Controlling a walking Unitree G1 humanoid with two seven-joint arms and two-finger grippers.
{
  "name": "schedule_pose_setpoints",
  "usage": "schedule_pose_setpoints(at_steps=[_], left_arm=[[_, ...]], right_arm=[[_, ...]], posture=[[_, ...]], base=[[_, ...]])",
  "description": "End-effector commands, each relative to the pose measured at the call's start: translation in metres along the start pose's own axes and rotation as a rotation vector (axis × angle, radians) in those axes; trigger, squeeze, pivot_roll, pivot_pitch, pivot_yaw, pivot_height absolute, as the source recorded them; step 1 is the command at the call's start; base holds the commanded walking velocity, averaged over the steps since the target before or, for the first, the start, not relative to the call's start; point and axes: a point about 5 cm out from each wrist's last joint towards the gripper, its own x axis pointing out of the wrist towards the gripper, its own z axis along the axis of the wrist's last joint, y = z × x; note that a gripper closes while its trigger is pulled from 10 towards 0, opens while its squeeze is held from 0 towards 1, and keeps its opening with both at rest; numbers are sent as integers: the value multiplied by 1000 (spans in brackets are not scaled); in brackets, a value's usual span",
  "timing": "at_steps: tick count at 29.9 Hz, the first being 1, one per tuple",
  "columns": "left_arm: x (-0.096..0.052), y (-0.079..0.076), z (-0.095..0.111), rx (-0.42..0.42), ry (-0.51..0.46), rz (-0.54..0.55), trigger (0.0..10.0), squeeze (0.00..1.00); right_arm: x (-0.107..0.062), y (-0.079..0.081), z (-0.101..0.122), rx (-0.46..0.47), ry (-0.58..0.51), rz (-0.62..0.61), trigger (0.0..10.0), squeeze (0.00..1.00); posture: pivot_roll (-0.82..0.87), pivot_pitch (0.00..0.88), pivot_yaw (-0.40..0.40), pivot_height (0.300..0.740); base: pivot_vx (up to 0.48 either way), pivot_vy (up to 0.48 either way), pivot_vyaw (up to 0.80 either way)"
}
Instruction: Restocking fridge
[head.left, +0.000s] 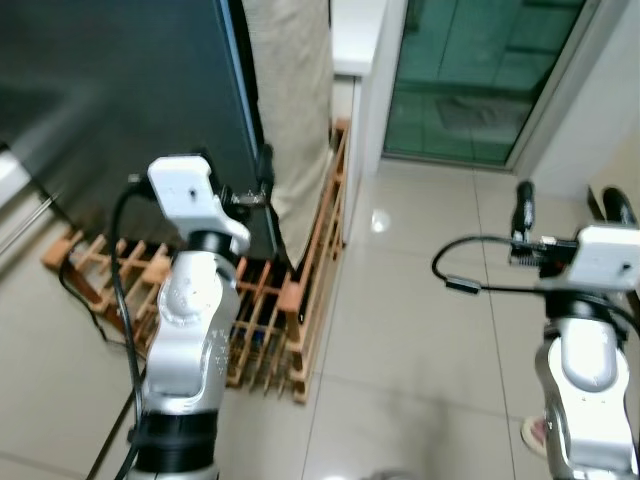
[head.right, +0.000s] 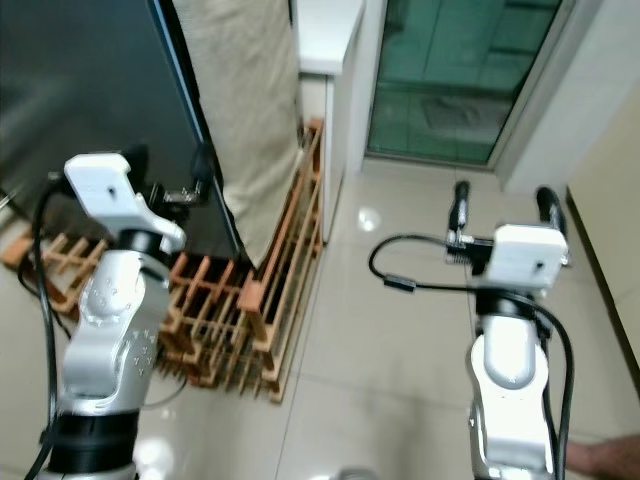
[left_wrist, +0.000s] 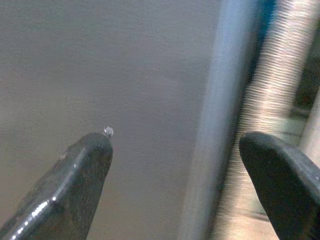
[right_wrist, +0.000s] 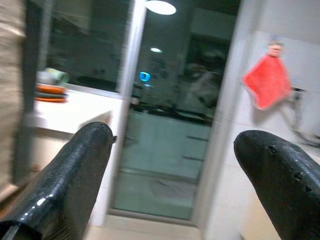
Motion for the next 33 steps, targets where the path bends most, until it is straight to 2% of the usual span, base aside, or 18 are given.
schedule_pose_setpoints(at_steps=[1, 4, 11, 15, 16, 17, 21, 26, 33], left_arm=[[1, 4, 2, 38, 10, 11, 10000, 0], [2, 4, 0, 72, 26, 6, 10000, 0], [9, 2, -6, 38, 78, -18, 10000, 0], [17, -19, -11, -31, 138, -126, 10000, 0], [17, -19, -11, -31, 138, -126, 10000, 0], [20, -30, -15, -55, 164, -168, 10000, 0], [28, -48, -22, -95, 195, -212, 10000, 0], [43, -57, -13, -156, 178, -190, 10000, 0], [36, -57, -10, -197, 195, -181, 10000, 0]], right_arm=[[-1, 6, 0, 11, 8, 24, 10000, 224], [-2, 7, 0, 10, 11, 28, 10000, 220], [-5, 7, -4, 8, 32, 33, 10000, 220], [-5, 7, -6, 9, 40, 32, 10000, 220], [-5, 7, -6, 9, 40, 32, 10000, 220], [-5, 8, -6, 11, 42, 29, 10000, 216], [-6, 9, -6, 20, 51, 28, 10000, 220], [-10, 6, -2, 24, 64, 37, 10000, 220], [-17, -1, -7, 7, 101, 30, 10000, 220]], posture=[[-177, 69, 34, 732], [-179, 70, 35, 732], [-183, 72, 38, 732], [-183, 68, 44, 732], [-183, 68, 44, 732], [-188, 67, 48, 732], [-198, 79, 46, 732], [-228, 129, 49, 732], [-231, 144, 44, 732]], base=[[0, 0, 0], [0, 0, 0], [0, 0, 0], [0, 0, 0], [0, 0, 0], [0, 0, 0], [0, 0, 0], [0, 0, 0], [0, 0, 0]])
